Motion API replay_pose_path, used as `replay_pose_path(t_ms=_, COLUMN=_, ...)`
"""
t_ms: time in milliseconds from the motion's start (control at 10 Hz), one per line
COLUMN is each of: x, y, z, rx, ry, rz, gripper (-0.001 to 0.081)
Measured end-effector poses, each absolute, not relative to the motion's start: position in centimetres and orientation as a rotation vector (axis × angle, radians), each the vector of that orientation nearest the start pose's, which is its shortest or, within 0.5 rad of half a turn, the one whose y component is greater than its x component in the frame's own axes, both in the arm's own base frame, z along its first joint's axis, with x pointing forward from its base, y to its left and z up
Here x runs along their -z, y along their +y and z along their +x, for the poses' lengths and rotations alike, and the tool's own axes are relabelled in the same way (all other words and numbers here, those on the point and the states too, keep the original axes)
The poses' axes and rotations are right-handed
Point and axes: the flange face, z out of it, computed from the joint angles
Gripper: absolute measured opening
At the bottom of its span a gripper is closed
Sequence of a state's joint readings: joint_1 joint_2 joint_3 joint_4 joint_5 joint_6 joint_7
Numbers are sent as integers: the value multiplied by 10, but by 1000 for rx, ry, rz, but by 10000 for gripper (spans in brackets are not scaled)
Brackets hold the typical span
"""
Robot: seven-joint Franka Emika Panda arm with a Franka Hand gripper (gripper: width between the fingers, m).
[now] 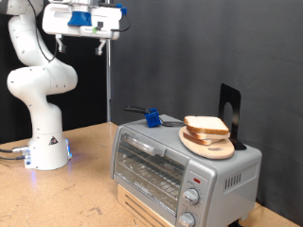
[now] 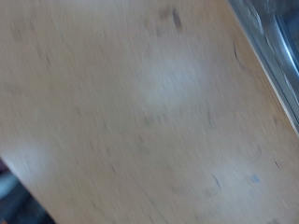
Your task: Make a piece of toast with the oven
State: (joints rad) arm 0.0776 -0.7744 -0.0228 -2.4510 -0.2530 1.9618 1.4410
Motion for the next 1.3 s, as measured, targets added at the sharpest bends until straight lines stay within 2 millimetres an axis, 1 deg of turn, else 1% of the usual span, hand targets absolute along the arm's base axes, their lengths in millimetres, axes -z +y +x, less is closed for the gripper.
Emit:
replay_pose_path(t_ms=100, x=-576, y=2, z=356, rx=654, ry=1790, rz=-2454, gripper=808)
replay_pose_path(t_ms=200, x=-575, y=1, z=353, rx=612, ry=1828, rz=-2442, gripper=808)
replay_pose_path(t_ms=300, x=-575, y=4, z=351, rx=521, ry=1736, rz=-2465, gripper=808)
replay_pose_path(t_ms=400, x=-575, y=5, z=350, rx=439, ry=1579, rz=-2513, gripper=808)
replay_pose_path(t_ms=500, x=-575, y=7, z=352, rx=393, ry=1411, rz=-2561, gripper=808)
replay_pose_path(t_ms=600, x=-573, y=12, z=357, rx=373, ry=1231, rz=-2587, gripper=808)
replay_pose_path(t_ms=700, x=-568, y=14, z=364, rx=357, ry=1108, rz=-2607, gripper=808)
replay_pose_path(t_ms=800, x=-568, y=13, z=363, rx=356, ry=1160, rz=-2592, gripper=808)
replay_pose_path(t_ms=900, x=-568, y=14, z=362, rx=328, ry=1142, rz=-2579, gripper=808)
replay_pose_path(t_ms=1000, x=-566, y=11, z=360, rx=263, ry=1099, rz=-2556, gripper=808)
replay_pose_path(t_ms=1200, x=-550, y=-3, z=363, rx=94, ry=1111, rz=-2514, gripper=808)
replay_pose_path(t_ms=1300, x=-537, y=-9, z=370, rx=12, ry=1122, rz=-2510, gripper=808)
